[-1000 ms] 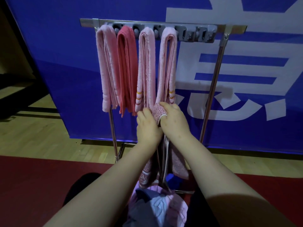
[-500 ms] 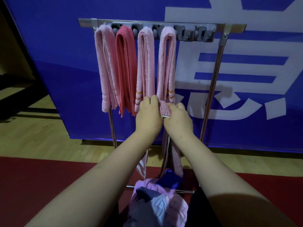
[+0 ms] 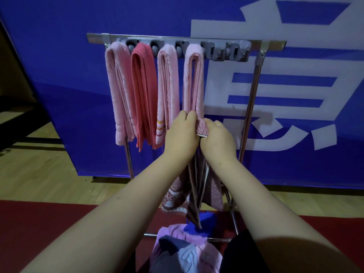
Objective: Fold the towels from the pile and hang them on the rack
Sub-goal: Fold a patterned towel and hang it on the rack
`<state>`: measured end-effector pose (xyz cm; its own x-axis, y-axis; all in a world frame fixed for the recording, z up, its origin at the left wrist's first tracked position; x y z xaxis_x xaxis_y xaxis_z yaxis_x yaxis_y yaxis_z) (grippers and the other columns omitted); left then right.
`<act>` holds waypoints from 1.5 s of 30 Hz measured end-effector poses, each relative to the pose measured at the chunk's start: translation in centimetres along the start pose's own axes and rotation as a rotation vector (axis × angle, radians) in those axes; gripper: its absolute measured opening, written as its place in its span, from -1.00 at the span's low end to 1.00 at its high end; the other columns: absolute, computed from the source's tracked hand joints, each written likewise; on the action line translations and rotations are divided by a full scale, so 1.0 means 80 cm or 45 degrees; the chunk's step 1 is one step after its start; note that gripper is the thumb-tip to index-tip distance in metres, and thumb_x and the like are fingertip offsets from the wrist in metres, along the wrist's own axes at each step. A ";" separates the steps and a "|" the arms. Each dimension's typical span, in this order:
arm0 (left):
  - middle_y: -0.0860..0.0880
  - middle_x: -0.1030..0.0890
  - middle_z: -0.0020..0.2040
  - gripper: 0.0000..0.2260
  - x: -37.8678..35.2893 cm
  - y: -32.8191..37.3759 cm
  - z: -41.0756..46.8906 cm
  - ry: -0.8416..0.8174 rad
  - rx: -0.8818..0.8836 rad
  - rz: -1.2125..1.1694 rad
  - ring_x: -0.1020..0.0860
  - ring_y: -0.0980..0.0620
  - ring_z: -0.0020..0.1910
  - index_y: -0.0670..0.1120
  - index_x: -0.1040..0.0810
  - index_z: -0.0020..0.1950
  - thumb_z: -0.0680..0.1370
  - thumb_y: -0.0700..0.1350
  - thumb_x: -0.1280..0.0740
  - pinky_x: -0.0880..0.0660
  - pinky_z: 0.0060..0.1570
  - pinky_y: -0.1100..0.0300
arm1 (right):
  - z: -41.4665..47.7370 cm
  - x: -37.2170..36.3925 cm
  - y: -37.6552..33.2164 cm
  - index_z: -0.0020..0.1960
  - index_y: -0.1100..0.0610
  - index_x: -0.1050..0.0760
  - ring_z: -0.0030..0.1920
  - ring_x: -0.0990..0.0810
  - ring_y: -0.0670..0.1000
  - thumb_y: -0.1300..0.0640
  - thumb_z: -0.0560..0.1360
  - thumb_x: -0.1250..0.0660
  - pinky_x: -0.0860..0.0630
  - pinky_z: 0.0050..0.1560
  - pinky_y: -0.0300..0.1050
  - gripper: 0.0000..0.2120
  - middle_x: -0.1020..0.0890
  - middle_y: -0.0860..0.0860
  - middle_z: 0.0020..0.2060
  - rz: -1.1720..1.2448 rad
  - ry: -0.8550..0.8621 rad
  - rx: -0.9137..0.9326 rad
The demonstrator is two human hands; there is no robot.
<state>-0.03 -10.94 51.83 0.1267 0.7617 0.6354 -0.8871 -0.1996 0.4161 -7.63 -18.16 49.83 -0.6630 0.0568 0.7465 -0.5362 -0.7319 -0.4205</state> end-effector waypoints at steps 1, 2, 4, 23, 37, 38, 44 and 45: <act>-0.13 -0.45 -0.01 -0.88 -0.001 0.004 0.005 -0.006 -0.007 -0.003 -0.47 -0.13 -0.12 -0.18 -0.46 0.05 0.53 -0.19 -0.28 -0.42 -0.26 -0.06 | 0.004 0.003 0.002 0.31 0.09 -0.46 -0.01 -0.55 0.20 0.23 0.54 -0.16 -0.44 -0.16 -0.03 -0.64 -0.54 0.11 0.01 -0.001 0.001 -0.006; -0.13 -0.45 -0.01 -0.87 -0.003 0.007 0.011 -0.010 -0.017 -0.003 -0.48 -0.14 -0.11 -0.18 -0.47 0.05 0.53 -0.20 -0.28 -0.45 -0.22 -0.08 | 0.008 0.007 0.004 0.32 0.09 -0.45 -0.01 -0.55 0.20 0.23 0.54 -0.16 -0.43 -0.15 -0.04 -0.64 -0.54 0.10 0.01 -0.012 0.003 -0.010; -0.12 -0.45 -0.03 -0.87 -0.006 0.016 0.020 0.000 -0.049 0.009 -0.48 -0.12 -0.13 -0.18 -0.49 0.05 0.52 -0.20 -0.27 -0.40 -0.28 -0.03 | 0.016 0.018 0.005 0.40 0.06 -0.40 0.03 -0.56 0.17 0.22 0.55 -0.18 -0.48 -0.07 -0.01 -0.58 -0.55 0.09 0.05 -0.045 0.005 -0.003; -0.10 -0.48 0.02 -0.87 0.018 0.089 0.154 0.193 -0.126 -0.067 -0.48 -0.13 -0.05 -0.13 -0.48 0.04 0.52 -0.14 -0.28 -0.39 -0.28 -0.01 | 0.136 0.145 0.008 0.23 0.10 -0.51 0.03 -0.57 0.17 0.25 0.48 -0.22 -0.40 -0.14 -0.06 -0.67 -0.59 0.09 0.07 -0.045 0.317 0.015; -0.13 -0.46 -0.01 -0.77 0.043 0.092 0.263 0.369 -0.082 -0.158 -0.48 -0.21 -0.15 -0.15 -0.46 0.00 0.38 -0.32 -0.23 -0.44 -0.16 -0.11 | 0.233 0.192 -0.017 0.13 0.14 -0.42 0.01 -0.54 0.24 0.37 0.41 -0.18 -0.29 -0.21 -0.05 -0.67 -0.54 0.12 0.08 -0.180 0.480 0.132; -0.13 -0.47 -0.01 -0.77 0.041 0.089 0.268 0.358 -0.069 -0.153 -0.49 -0.22 -0.15 -0.15 -0.46 0.00 0.38 -0.32 -0.22 -0.45 -0.14 -0.12 | 0.239 0.188 -0.017 0.13 0.13 -0.42 0.01 -0.54 0.24 0.38 0.41 -0.18 -0.29 -0.21 -0.05 -0.66 -0.53 0.12 0.09 -0.196 0.463 0.125; -0.05 -0.56 -0.18 -0.81 0.000 0.062 0.276 0.236 0.016 -0.038 -0.50 -0.10 -0.17 -0.12 -0.49 -0.10 0.39 -0.33 -0.17 -0.43 -0.15 -0.04 | 0.262 0.140 0.000 0.18 0.20 -0.44 0.12 -0.51 0.26 0.42 0.44 -0.14 -0.40 -0.11 -0.04 -0.64 -0.52 0.19 0.11 -0.182 0.254 0.086; -0.05 -0.55 -0.22 -0.81 -0.004 0.063 0.275 0.242 -0.018 -0.090 -0.51 -0.10 -0.19 -0.13 -0.50 -0.13 0.37 -0.33 -0.16 -0.44 -0.15 -0.06 | 0.261 0.135 0.004 0.20 0.21 -0.44 0.10 -0.52 0.26 0.43 0.43 -0.15 -0.40 -0.13 -0.05 -0.63 -0.52 0.20 0.12 -0.171 0.242 0.083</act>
<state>5.23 -25.73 67.99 0.1044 0.8764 0.4701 -0.8853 -0.1335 0.4454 -4.03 -31.91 68.50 -0.6779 0.2785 0.6803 -0.5952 -0.7511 -0.2856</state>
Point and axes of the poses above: each hand's wrist, its own z-axis towards the middle knuckle, its own x-axis out of the back of the hand, y = z × x, the point moved 10 cm from there along z, towards the middle knuckle
